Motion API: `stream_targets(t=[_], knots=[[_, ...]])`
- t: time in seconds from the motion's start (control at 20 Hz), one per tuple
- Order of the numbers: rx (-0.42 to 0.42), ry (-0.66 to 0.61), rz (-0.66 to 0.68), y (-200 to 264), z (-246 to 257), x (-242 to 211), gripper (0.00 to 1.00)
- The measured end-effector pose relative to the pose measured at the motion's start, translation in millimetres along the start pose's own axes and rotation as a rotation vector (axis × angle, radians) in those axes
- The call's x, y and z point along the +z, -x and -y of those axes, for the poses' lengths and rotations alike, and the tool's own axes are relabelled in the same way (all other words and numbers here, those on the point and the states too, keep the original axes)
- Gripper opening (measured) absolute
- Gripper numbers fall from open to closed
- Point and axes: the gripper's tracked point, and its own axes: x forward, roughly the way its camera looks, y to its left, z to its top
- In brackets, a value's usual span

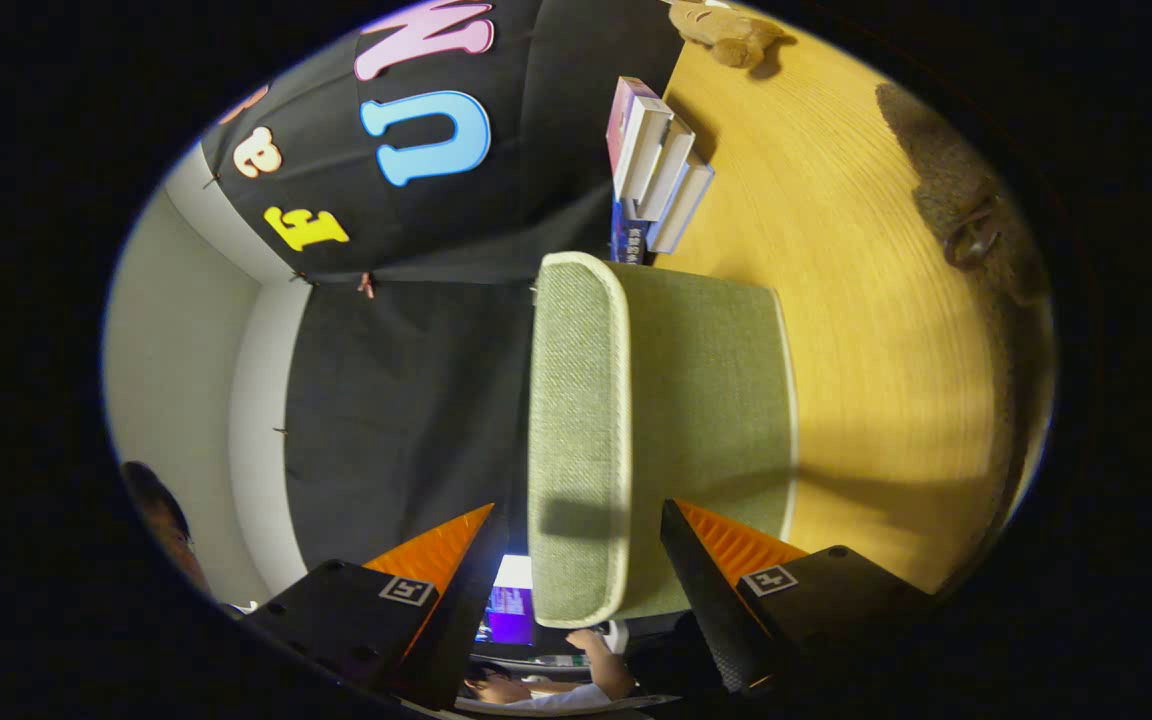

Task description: Open the storage box then place both shoes into the box .Put the left shoe in first, then the right shoe, with the right side of both shoes facing outward in a uniform manner.

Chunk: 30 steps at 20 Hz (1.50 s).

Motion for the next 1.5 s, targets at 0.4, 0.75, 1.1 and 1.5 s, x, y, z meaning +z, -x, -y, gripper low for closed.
stream_targets(t=[0.4, 0.75, 1.1, 1.5], knots=[[-0.071, 0.013, -0.021, -7.2, 14.3, -3.9, 0.87], [-0.062, -0.004, -0.034, -10.7, 10.6, -6.4, 0.56], [-0.045, 0.082, 0.030, 6.8, -33.5, 6.1, 0.05], [-0.035, 0.221, 0.041, -14.8, -110.9, 2.3, 0.06]])
